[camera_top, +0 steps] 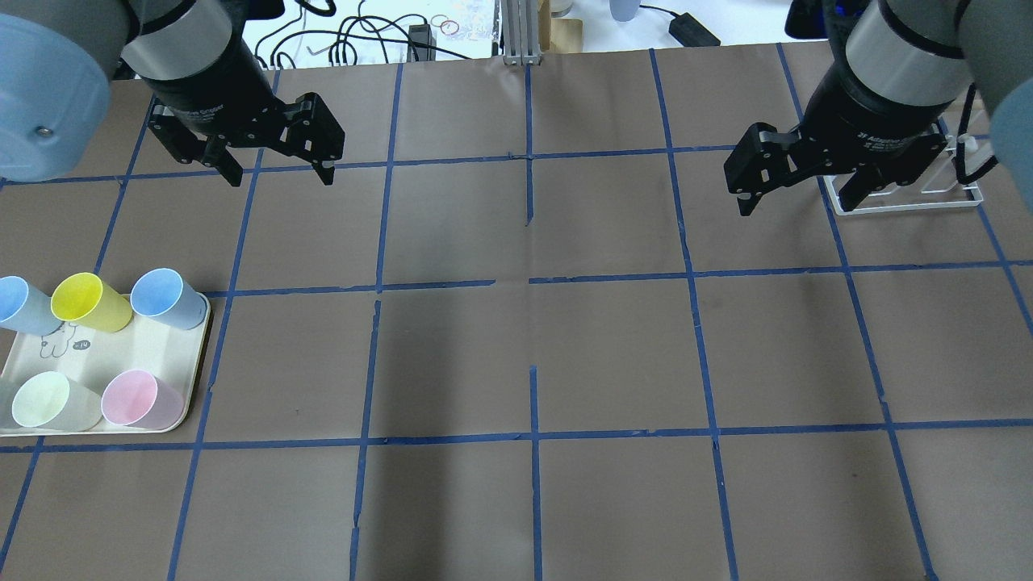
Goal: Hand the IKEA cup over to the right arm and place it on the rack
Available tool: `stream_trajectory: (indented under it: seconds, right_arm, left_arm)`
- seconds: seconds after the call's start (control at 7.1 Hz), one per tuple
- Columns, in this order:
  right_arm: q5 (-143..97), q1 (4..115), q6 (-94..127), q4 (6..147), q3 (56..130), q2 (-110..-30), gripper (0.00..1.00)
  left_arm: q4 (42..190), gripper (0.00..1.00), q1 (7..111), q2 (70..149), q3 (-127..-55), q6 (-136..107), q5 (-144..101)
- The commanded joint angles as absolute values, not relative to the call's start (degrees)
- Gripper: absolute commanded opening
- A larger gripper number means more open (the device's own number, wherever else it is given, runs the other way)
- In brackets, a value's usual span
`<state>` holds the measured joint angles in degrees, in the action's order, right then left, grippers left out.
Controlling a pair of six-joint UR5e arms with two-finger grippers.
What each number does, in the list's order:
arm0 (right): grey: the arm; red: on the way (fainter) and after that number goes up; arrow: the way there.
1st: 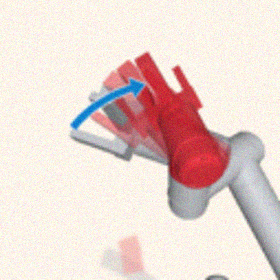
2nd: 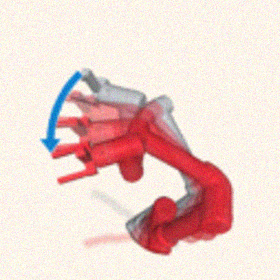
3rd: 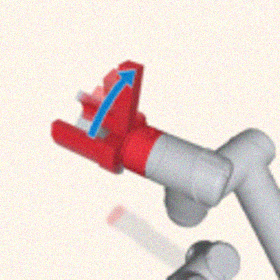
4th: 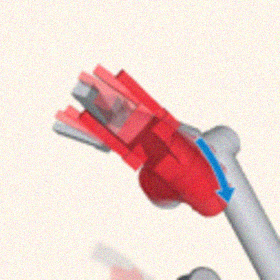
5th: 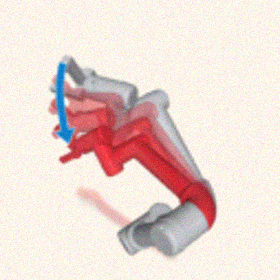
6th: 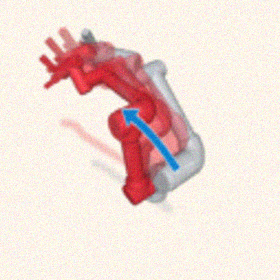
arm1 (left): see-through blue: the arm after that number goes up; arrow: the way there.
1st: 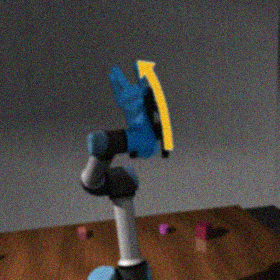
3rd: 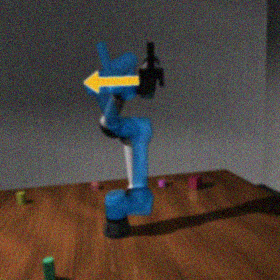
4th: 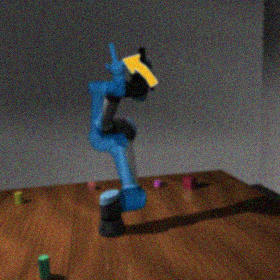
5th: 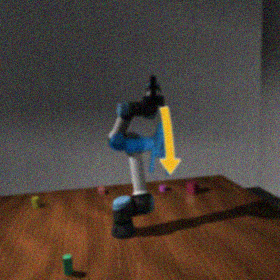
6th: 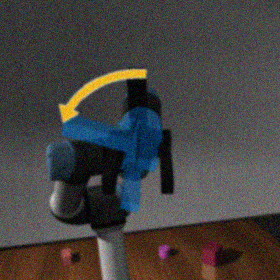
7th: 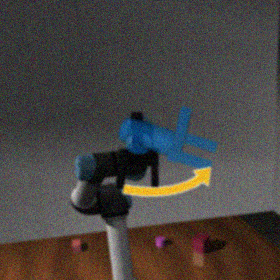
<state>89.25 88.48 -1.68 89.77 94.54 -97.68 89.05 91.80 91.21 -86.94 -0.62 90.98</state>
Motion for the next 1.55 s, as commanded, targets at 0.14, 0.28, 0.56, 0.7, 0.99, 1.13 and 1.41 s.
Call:
stream_trajectory:
  seconds: [0.14, 0.28, 0.56, 0.7, 0.99, 1.13, 1.41]
  right_arm:
    - [87.89, 88.42, -2.02, 89.83, 94.57, -97.38, 1.00]
    - [87.54, 88.42, -2.02, 89.65, 94.74, -97.47, 1.00]
    - [87.63, 88.33, -2.02, 89.13, 94.83, -97.47, 1.00]
    - [87.45, 88.33, -2.02, 89.21, 94.83, -97.47, 1.00]
    - [87.10, 88.51, -1.67, 89.38, 94.84, -97.73, 1.00]
    - [83.27, 88.51, -1.67, 89.38, 94.75, -97.47, 1.00]
    - [80.16, 88.07, -1.40, 89.47, 95.10, -97.65, 1.00]
  left_arm:
    - [90.17, 1.00, 91.32, 91.06, -86.84, -0.36, 91.23]
    - [90.18, 1.00, 91.32, 90.71, -86.92, -0.26, 90.97]
    - [92.70, 1.00, 90.80, 89.65, -86.93, 0.52, 91.32]
    - [93.42, 1.00, 88.27, 89.47, -86.75, 5.83, 91.06]
    - [93.34, 1.00, 73.81, 91.65, -87.01, 20.31, 90.62]
    - [90.82, 1.00, 69.56, 92.71, -87.88, 29.35, 90.70]
    - [81.53, 1.00, 59.83, 97.79, -90.69, 41.09, 90.53]
